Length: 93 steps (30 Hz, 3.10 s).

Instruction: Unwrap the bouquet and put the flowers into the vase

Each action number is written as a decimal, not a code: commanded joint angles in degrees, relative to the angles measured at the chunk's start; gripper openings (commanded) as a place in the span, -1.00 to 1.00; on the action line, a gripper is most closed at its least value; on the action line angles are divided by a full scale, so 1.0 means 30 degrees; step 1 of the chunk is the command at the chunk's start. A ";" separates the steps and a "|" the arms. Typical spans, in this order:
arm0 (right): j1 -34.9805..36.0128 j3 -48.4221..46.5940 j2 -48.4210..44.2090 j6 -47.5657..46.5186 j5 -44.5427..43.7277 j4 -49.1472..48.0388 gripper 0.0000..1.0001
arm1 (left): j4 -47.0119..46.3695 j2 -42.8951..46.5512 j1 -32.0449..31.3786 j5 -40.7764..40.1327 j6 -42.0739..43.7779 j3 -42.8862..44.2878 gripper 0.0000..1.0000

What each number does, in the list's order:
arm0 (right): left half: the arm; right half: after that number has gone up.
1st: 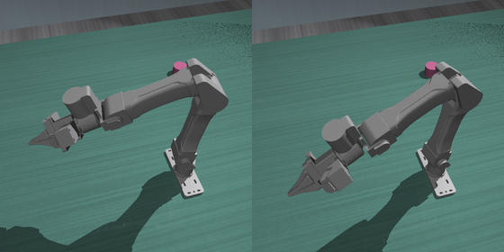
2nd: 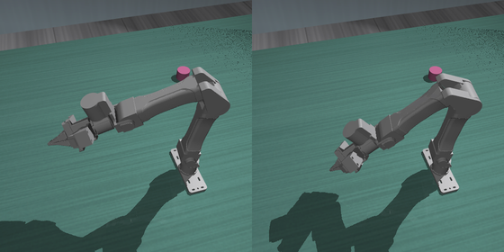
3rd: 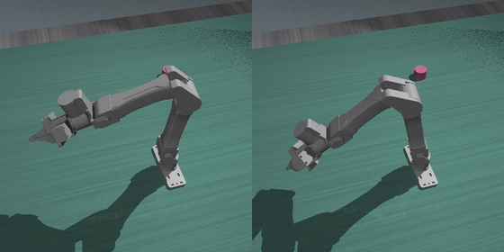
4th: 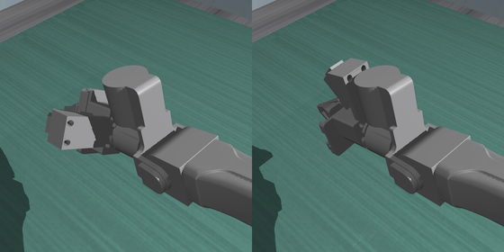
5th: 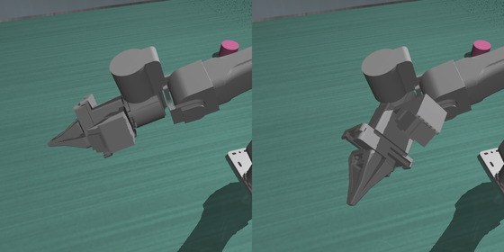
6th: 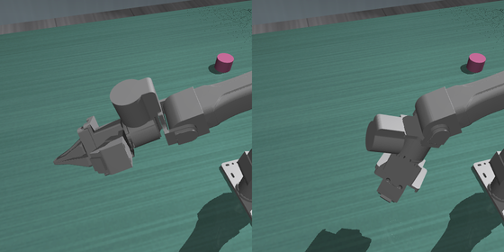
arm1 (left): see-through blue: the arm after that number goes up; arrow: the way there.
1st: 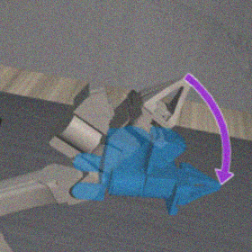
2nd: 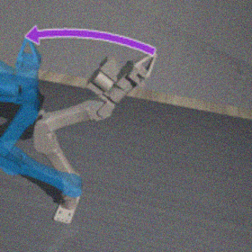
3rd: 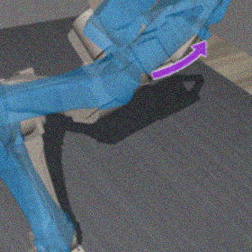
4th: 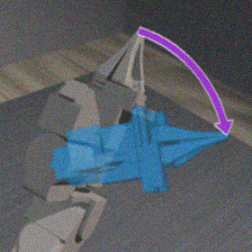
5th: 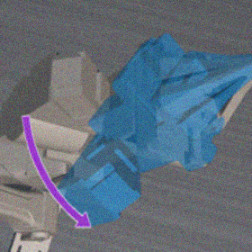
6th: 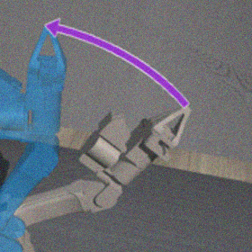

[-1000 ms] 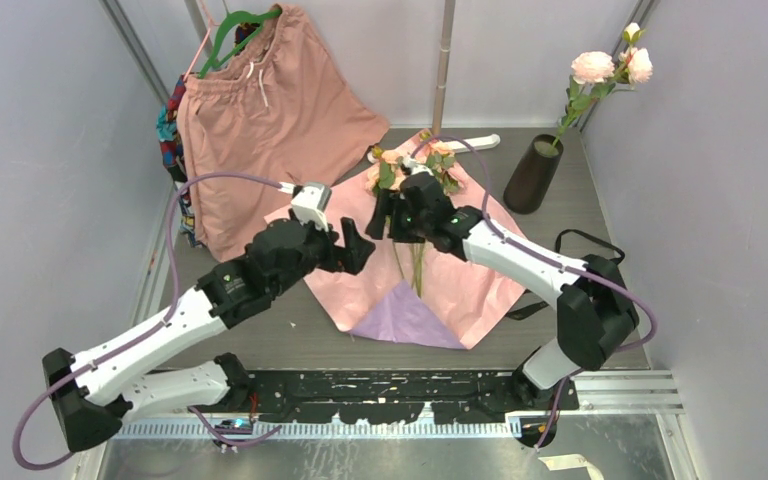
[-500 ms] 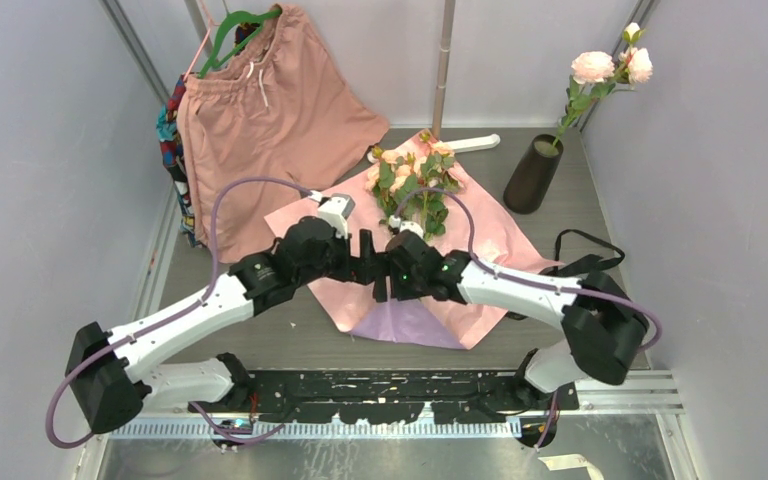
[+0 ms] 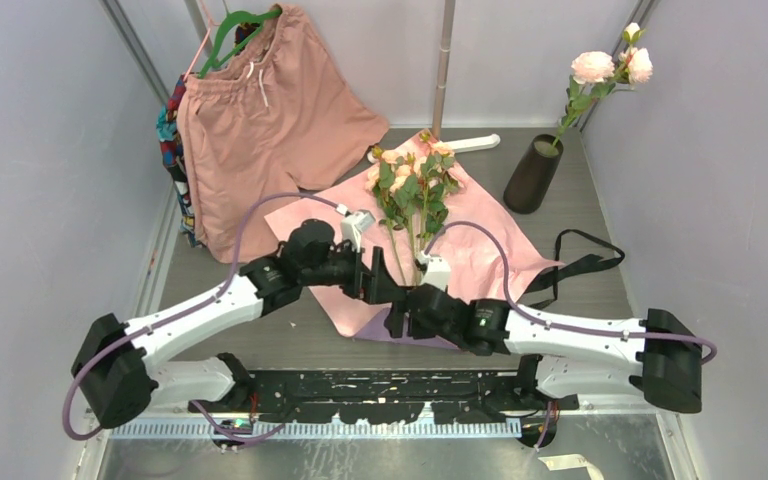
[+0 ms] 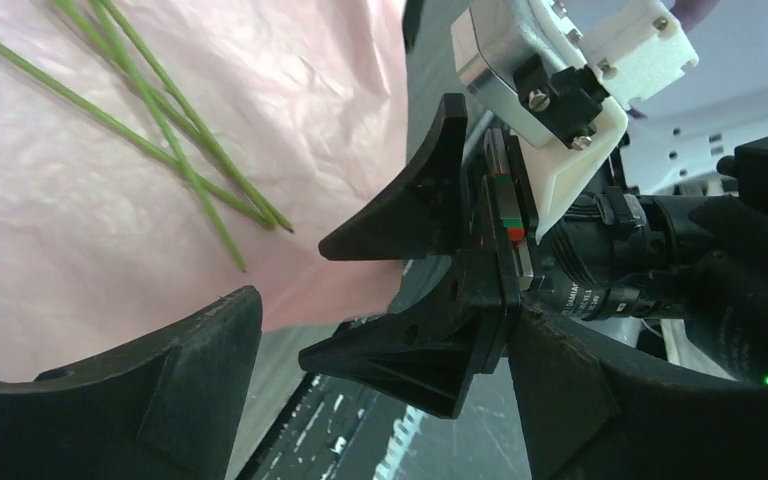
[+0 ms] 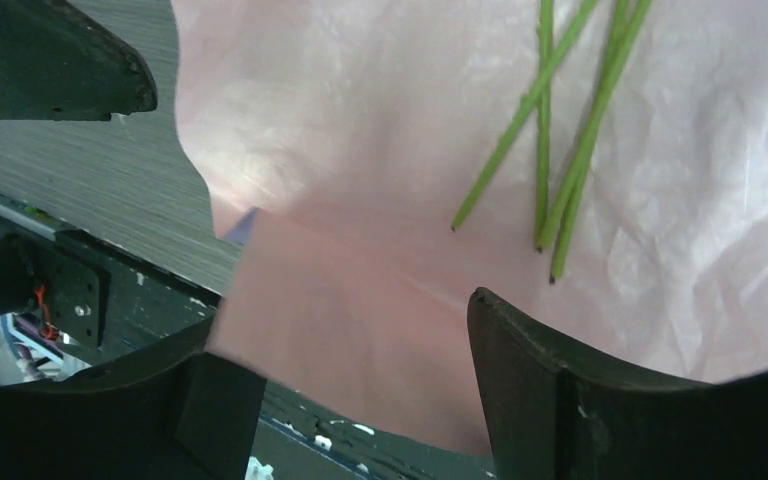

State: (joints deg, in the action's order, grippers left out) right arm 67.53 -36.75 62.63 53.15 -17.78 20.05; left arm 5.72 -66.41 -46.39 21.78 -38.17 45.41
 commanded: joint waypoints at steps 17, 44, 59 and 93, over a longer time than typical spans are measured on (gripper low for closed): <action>0.9493 -0.4335 0.5784 0.2144 -0.2760 0.1260 0.62 | -0.3812 -0.2561 -0.0090 -0.3488 -0.1939 -0.2471 0.72; 0.7786 -0.7455 -0.5002 -0.0008 -1.2703 1.0413 0.53 | -0.6921 -0.3170 -0.3844 -0.5015 -0.4772 -0.5629 0.67; -0.2949 -0.8356 -0.1977 -0.5252 -0.7356 0.8072 0.67 | -0.5637 -0.2075 -0.4551 -0.6300 -0.4545 -0.5649 0.66; -1.0910 -1.0452 1.2138 -0.7399 0.1739 0.1128 -0.09 | 0.0057 0.2554 -1.0171 -1.2422 -0.6431 -0.6409 0.63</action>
State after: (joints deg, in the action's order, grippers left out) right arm 35.00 -65.65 97.56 31.55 -13.91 25.89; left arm -1.32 -64.51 -76.82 -8.51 -58.48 25.19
